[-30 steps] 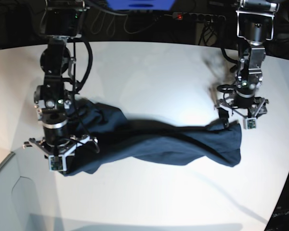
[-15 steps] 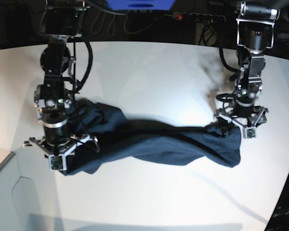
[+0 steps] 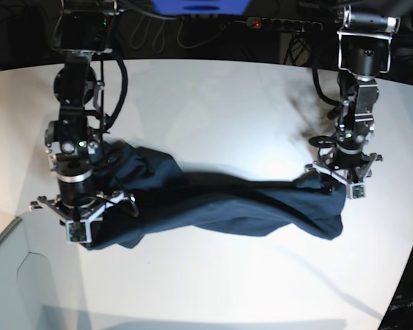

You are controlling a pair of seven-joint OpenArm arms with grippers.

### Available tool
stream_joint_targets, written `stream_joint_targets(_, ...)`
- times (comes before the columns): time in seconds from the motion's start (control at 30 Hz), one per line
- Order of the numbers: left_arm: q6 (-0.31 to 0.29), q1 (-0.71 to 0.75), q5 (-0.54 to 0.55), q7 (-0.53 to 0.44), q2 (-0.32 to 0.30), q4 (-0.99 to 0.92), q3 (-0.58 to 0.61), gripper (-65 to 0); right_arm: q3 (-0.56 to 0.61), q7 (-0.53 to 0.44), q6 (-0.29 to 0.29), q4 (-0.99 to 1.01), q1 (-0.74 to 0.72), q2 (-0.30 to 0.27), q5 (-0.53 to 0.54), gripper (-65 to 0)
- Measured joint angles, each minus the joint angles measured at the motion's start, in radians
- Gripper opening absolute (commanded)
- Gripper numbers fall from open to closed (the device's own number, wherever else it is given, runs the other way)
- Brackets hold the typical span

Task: Layout the t-shirt on the table in an organized manner, then fold the t-shirt properly
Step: 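Hold the shirt with both grippers and pull them apart, then lift the stretched shirt with both grippers and lay it flat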

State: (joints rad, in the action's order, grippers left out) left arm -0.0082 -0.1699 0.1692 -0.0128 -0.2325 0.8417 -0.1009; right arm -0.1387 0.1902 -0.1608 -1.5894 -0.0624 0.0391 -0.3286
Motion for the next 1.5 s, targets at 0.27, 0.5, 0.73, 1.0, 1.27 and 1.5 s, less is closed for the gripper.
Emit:
stream_joint_targets(0.27,0.001,-0.006,0.0,0.0,0.0,-0.001,0.0,-64.5,-0.001,0.0,0.0,0.0,0.0,0.0,0.0,-65.0)
stream_joint_targets(0.5,0.004,0.048,0.003,0.002,-0.006,0.157,-0.011,-64.9,-0.054,0.003,0.0,0.023,-0.004,-0.002,0.002,-65.0)
stream_joint_targets(0.73,0.008,0.204,0.003,0.003,-0.006,0.546,-0.137,-64.9,-0.068,-0.002,0.0,-0.001,0.027,-0.003,0.002,-65.0)
stream_joint_targets(1.0,-0.002,0.382,0.0,0.0,0.0,0.758,-0.328,-64.8,-0.056,-0.003,-0.001,-0.245,0.195,0.005,0.004,-65.0)
stream_joint_targets(1.27,-0.01,0.438,0.001,0.008,0.003,0.769,-0.379,-64.8,-0.018,-0.006,-0.004,-0.397,0.381,0.002,0.008,-65.0)
stream_joint_targets(1.5,0.013,0.34,-0.003,0.012,-0.003,0.709,-0.298,-64.8,-0.017,0.0,-0.004,-0.375,0.297,-0.018,0.009,-65.0)
